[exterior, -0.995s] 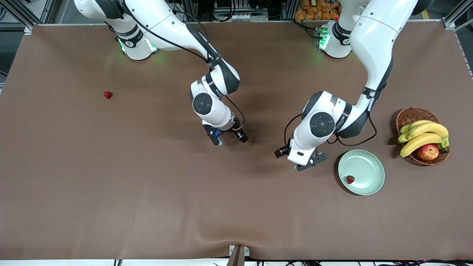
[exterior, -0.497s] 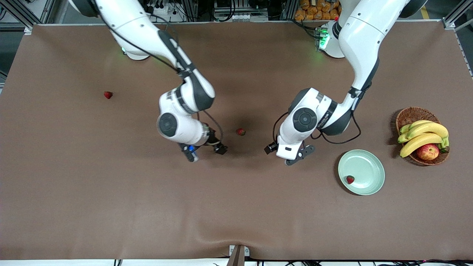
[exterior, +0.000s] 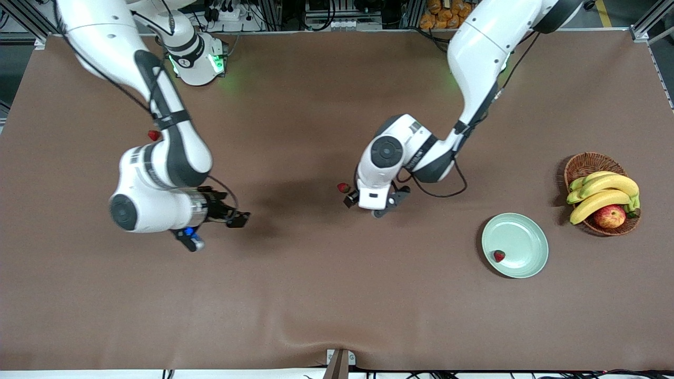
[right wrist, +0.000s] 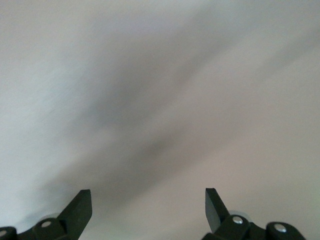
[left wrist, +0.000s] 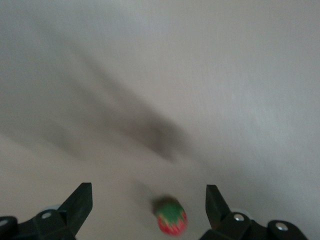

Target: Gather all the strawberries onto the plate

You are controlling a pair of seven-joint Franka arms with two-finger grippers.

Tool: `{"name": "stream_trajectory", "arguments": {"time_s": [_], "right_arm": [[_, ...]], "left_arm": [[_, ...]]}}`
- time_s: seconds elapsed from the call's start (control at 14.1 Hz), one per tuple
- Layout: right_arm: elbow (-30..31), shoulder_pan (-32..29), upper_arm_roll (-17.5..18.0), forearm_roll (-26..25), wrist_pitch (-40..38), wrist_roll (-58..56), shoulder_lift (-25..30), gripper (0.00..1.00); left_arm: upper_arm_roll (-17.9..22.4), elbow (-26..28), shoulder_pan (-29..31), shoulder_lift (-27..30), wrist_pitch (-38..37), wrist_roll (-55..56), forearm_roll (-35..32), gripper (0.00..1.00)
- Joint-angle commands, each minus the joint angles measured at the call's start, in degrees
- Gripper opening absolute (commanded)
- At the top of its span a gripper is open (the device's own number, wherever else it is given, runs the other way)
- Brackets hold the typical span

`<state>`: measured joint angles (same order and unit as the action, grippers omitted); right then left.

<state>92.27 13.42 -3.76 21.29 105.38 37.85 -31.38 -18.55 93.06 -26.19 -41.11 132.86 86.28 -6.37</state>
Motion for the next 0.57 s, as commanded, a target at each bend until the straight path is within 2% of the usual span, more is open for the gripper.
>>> {"name": "stream_trajectory", "arguments": {"time_s": [0.0,0.07,0.21,0.5], "right_arm": [[4.8,-7.3,0.5,-4.8,-1.7,-10.8,2.8,1.0],[6.2,-8.9,0.4,-5.6,-2.4,-15.1,3.9,1.0],[8.7,-12.9,0.4,-10.1,-3.6,-21.2,5.5,1.0],[17.9,-19.8,0.3,-17.1,-0.7,-32.2,10.5,1.0]], "left_arm": [[0.7,-3.2,-3.7,-3.1,0.1,7.4,-1.0,1.0],[0.9,-3.8,-4.7,-3.8,0.7,9.6,-1.1,1.0],[1.4,-4.5,-5.6,-5.6,4.1,14.3,-1.2,1.0],[4.1,-4.6,-8.1,-5.7,4.7,16.3,-1.3,1.0]]}}
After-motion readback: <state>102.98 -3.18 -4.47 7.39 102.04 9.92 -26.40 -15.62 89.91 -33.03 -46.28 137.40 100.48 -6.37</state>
